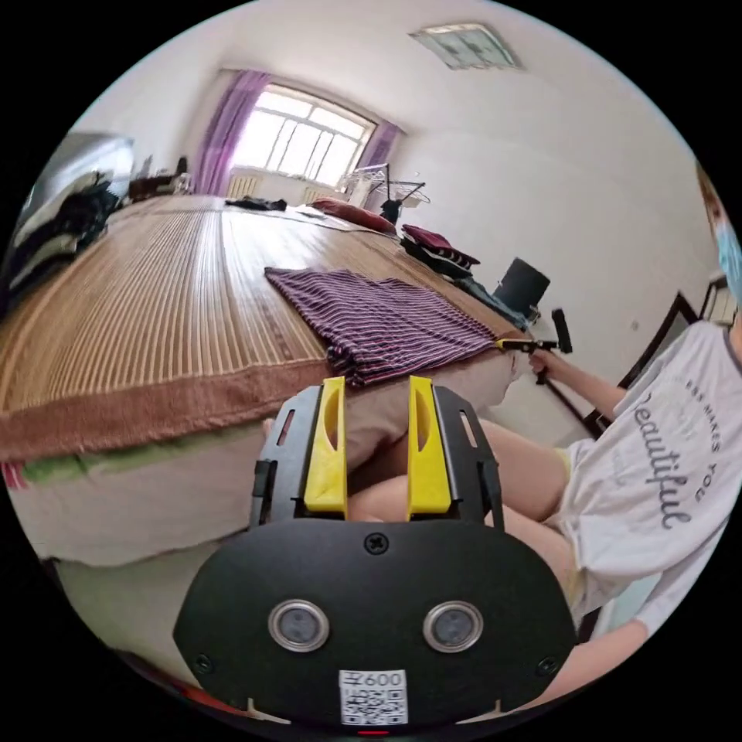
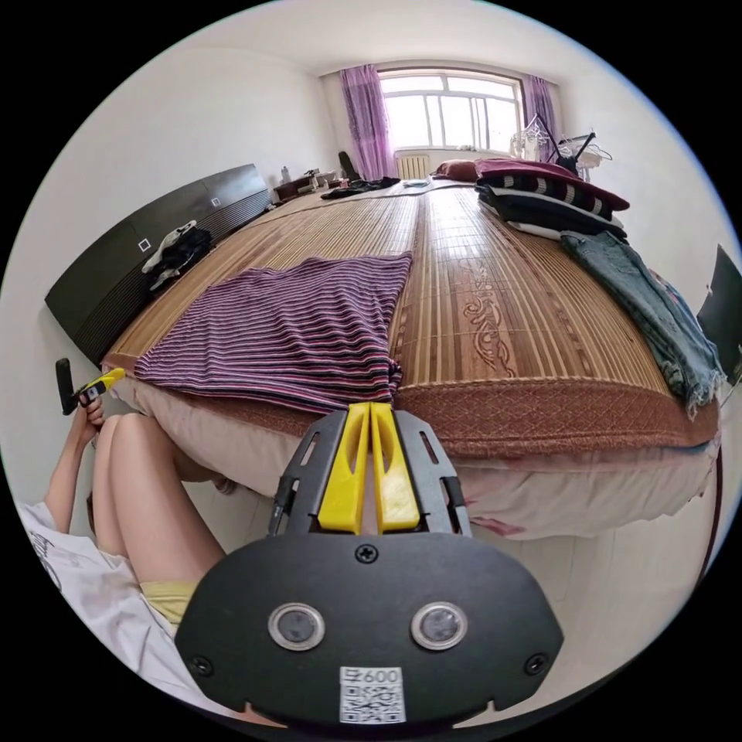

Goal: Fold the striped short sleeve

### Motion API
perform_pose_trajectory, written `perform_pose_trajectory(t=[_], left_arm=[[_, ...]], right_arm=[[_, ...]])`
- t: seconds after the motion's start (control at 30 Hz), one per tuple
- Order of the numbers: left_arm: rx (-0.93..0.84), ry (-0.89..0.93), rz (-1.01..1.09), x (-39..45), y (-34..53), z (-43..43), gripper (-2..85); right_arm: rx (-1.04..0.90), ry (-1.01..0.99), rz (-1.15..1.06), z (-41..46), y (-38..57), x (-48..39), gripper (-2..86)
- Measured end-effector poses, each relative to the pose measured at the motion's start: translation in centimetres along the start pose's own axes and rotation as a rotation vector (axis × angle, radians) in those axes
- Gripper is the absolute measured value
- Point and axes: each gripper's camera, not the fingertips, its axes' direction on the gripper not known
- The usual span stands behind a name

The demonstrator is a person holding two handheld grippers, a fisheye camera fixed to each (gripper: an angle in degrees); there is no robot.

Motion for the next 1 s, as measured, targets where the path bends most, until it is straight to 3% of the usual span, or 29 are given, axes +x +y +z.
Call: perform_pose_trajectory(t=[0.4, 0.5, 0.53, 0.77, 0.93, 1.0], left_arm=[[-0.087, 0.126, 0.139, -3.4, -4.6, -2.5, 9.5], [-0.116, 0.179, 0.134, -4.7, -5.3, -2.7, 9.3], [-0.121, 0.179, 0.139, -5.2, -5.5, -2.9, 9.2], [-0.101, 0.227, 0.162, -7.6, -6.5, -3.8, 8.6], [-0.106, 0.265, 0.186, -9.8, -6.8, -3.6, 6.5], [-0.094, 0.269, 0.172, -10.8, -6.8, -3.5, 5.1]], right_arm=[[0.020, -0.004, 0.081, -5.2, 5.8, 9.7, -0.9], [0.333, -0.143, 0.048, -10.9, 8.2, 7.4, -0.8], [0.355, -0.175, 0.028, -11.2, 8.2, 6.5, -0.8], [0.006, -0.689, -0.237, 1.2, 3.5, -8.1, -0.9], [-0.224, -0.722, -0.436, 11.6, 3.0, -16.0, -0.8], [-0.419, -0.697, -0.424, 16.0, 5.0, -15.7, -0.8]])
